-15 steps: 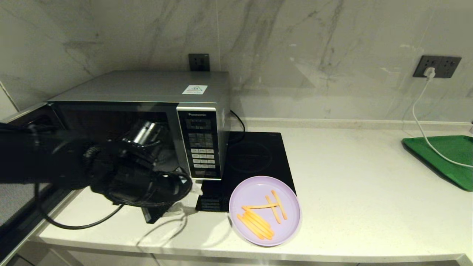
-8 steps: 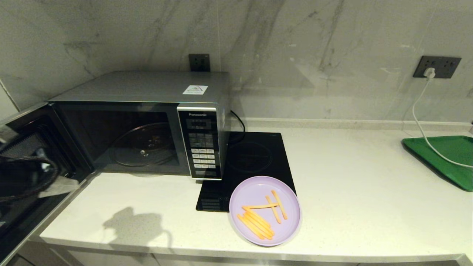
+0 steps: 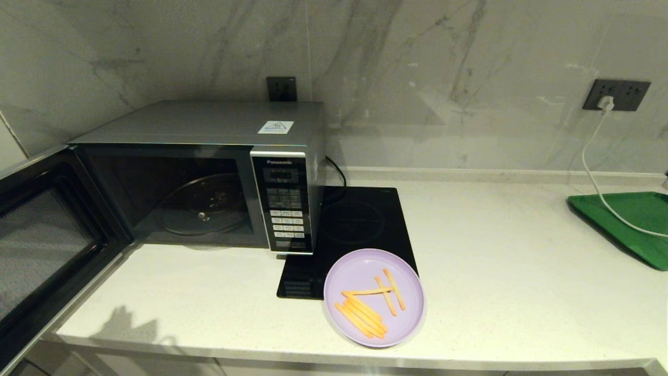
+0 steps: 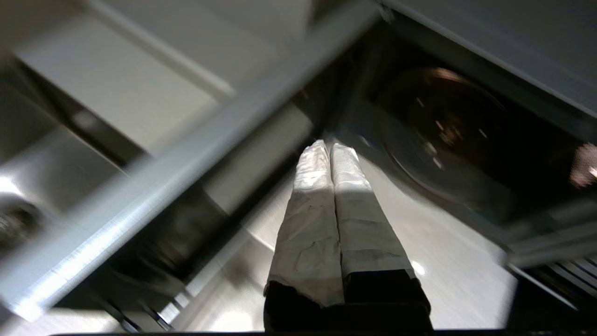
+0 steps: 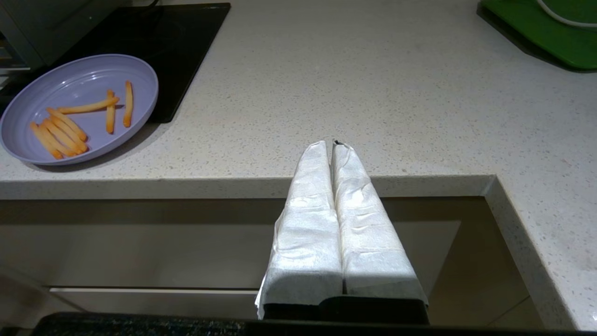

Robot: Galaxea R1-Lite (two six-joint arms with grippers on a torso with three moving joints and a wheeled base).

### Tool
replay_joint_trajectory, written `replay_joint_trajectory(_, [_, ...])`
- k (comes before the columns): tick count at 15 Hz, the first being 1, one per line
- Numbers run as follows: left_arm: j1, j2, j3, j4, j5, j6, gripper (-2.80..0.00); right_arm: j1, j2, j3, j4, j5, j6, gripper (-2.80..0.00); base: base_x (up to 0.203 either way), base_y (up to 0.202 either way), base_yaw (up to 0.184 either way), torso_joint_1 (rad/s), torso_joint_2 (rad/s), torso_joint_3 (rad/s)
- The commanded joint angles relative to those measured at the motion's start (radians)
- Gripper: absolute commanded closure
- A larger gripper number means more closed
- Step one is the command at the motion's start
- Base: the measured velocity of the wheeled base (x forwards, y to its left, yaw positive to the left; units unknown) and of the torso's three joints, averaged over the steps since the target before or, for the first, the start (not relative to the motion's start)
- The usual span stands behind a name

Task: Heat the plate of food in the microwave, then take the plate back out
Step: Close the microwave oven

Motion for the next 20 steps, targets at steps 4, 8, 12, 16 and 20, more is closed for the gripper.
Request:
replay_joint_trajectory(4, [0.176,0.187,-0.031,-0.160,-0.005,0.127,0.00,0.000,0.002,0.000,0.000,-0.001,0.000,0.00,0.000,0.000,0.000,0.000,0.00,0.000])
replay_joint_trajectory(8, [0.209,0.264,-0.056,0.011,-0.012,0.132,0.00,0.000,0.002,0.000,0.000,-0.001,0.000,0.00,0.000,0.000,0.000,0.000,0.00,0.000])
replay_joint_trajectory(12, [0.210,0.337,-0.172,0.196,-0.016,0.067,0.00,0.000,0.002,0.000,0.000,-0.001,0.000,0.00,0.000,0.000,0.000,0.000,0.00,0.000])
replay_joint_trajectory(16, [0.210,0.335,-0.167,0.207,-0.019,0.064,0.00,0.000,0.002,0.000,0.001,-0.001,0.000,0.00,0.000,0.000,0.000,0.000,0.00,0.000])
replay_joint_trajectory(20, [0.209,0.311,-0.177,0.201,-0.020,0.067,0.00,0.000,0.002,0.000,0.001,-0.001,0.000,0.00,0.000,0.000,0.000,0.000,0.00,0.000])
